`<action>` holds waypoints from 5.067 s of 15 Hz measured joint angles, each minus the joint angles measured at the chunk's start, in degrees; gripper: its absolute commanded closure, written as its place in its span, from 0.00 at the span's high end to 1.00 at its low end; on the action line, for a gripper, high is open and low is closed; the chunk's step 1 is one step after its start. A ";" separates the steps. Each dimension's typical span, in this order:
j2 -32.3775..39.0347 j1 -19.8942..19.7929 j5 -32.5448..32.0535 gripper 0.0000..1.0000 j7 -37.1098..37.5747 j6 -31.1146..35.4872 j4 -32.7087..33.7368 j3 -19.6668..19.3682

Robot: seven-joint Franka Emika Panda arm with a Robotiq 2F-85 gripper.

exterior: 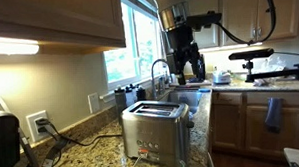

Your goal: Put a slice of bread in the toaster and push down the lever

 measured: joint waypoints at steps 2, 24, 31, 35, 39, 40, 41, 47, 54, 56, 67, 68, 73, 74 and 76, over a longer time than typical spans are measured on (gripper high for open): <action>0.00 0.00 0.00 1.00 0.00 0.01 0.00 0.00; -2.56 0.72 3.67 1.00 0.00 0.12 -11.87 -2.25; -5.72 3.10 8.76 1.00 0.00 11.10 -20.18 -1.25; -5.61 5.00 11.65 1.00 -0.12 20.42 -23.16 -0.44; -5.17 5.64 12.30 1.00 -0.26 22.21 -23.57 0.06; -5.12 5.60 12.30 1.00 -0.26 22.21 -23.54 -0.04; -5.12 5.60 12.29 1.00 -0.26 22.21 -23.52 -0.06; -5.12 5.60 12.29 1.00 -0.26 22.21 -23.48 -0.07; -5.00 5.89 12.23 1.00 -0.75 24.58 -23.48 0.35; -5.00 6.61 12.26 1.00 -0.81 26.35 -23.49 0.77; -4.34 10.03 11.88 1.00 -0.69 34.19 -24.17 7.98; -3.95 10.06 11.79 1.00 -0.68 35.01 -24.18 8.49; -0.09 10.06 10.72 1.00 -0.02 39.17 -24.20 9.55; 0.88 10.05 10.50 1.00 0.19 40.08 -24.20 9.55; 3.08 10.00 9.43 1.00 0.99 41.99 -24.18 9.55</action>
